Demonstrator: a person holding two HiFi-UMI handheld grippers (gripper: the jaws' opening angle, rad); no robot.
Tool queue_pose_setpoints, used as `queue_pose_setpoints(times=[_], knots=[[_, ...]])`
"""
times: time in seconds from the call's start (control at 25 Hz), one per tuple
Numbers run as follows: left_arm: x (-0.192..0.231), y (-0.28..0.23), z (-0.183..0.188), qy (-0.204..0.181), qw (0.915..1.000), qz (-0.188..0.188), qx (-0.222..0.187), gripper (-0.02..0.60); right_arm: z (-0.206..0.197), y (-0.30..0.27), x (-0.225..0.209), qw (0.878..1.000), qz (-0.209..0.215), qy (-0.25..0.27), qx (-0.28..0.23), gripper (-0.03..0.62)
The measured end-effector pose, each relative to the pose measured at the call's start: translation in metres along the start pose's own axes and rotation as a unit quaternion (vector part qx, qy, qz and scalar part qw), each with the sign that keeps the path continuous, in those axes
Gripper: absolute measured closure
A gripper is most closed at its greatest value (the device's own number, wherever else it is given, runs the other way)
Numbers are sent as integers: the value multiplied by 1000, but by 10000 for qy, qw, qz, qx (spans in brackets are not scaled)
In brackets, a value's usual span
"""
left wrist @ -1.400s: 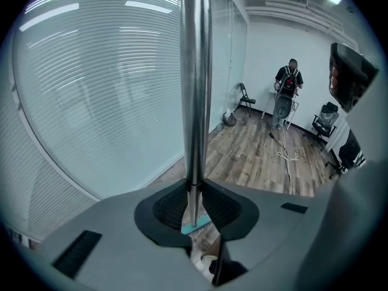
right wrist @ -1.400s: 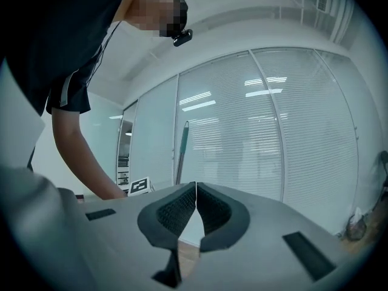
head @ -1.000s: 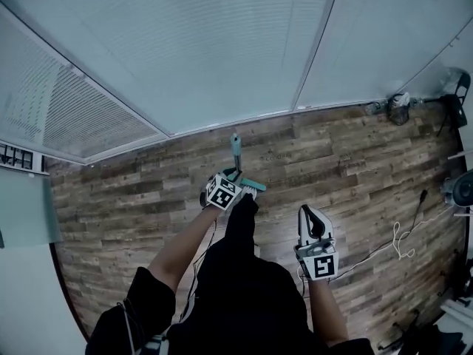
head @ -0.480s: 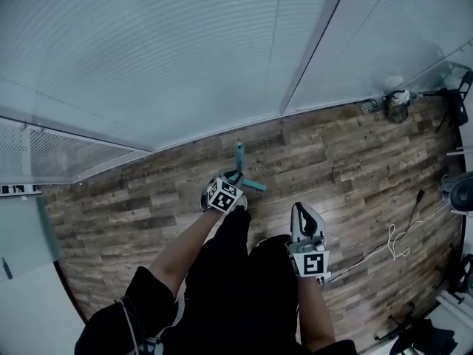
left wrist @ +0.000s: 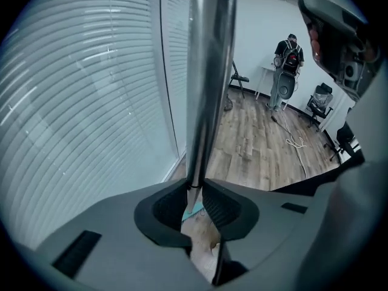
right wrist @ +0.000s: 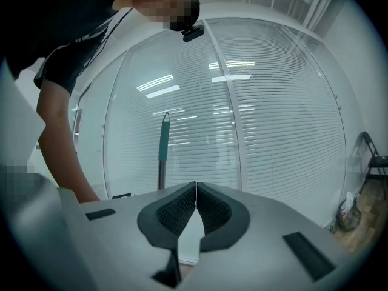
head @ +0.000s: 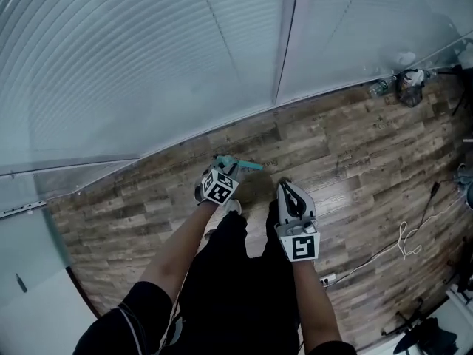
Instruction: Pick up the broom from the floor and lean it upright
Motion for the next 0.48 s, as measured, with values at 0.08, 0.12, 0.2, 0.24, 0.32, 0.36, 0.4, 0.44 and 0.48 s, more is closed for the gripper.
queue_pose_setpoints(times=[0.08,0.12,0.2,0.24,0.32,0.36,0.4,0.44,0.48], knots=[[9,-33,9,30,9999,-41,87,491,-17,-15,-11,9996,-265,31,54,574],[13,-50,14,43,9999,-83,133,491,-24,-21,-15,9993,-368,2,97,574],[20,-81,21,18,9996,-224,189,491,-39,-28,-19,9987,-480,-101,114,574],[22,-96,24,-44,9993,-303,202,491,-47,-31,-20,9985,-508,-157,113,574],[26,-126,27,-196,9986,-419,241,491,-64,-37,-21,9980,-577,-225,140,574],[28,-140,27,-259,9983,-446,274,491,-73,-41,-22,9976,-630,-241,152,574],[29,-154,26,-321,9979,-462,320,491,-81,-45,-24,9972,-690,-257,144,574],[30,-167,25,-393,9973,-485,380,491,-89,-48,-27,9967,-751,-277,129,574],[30,-180,25,-479,9964,-532,455,491,-96,-51,-30,9962,-812,-294,116,574]])
Point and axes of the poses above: the fingertips, and each gripper's own axes: y backward along the fingers, x to its left, z out of its top, the point moved 8 cm from there along y, backward along the fingers, and after that the axes turned 11 degrees about y, right-handed, at the moved point
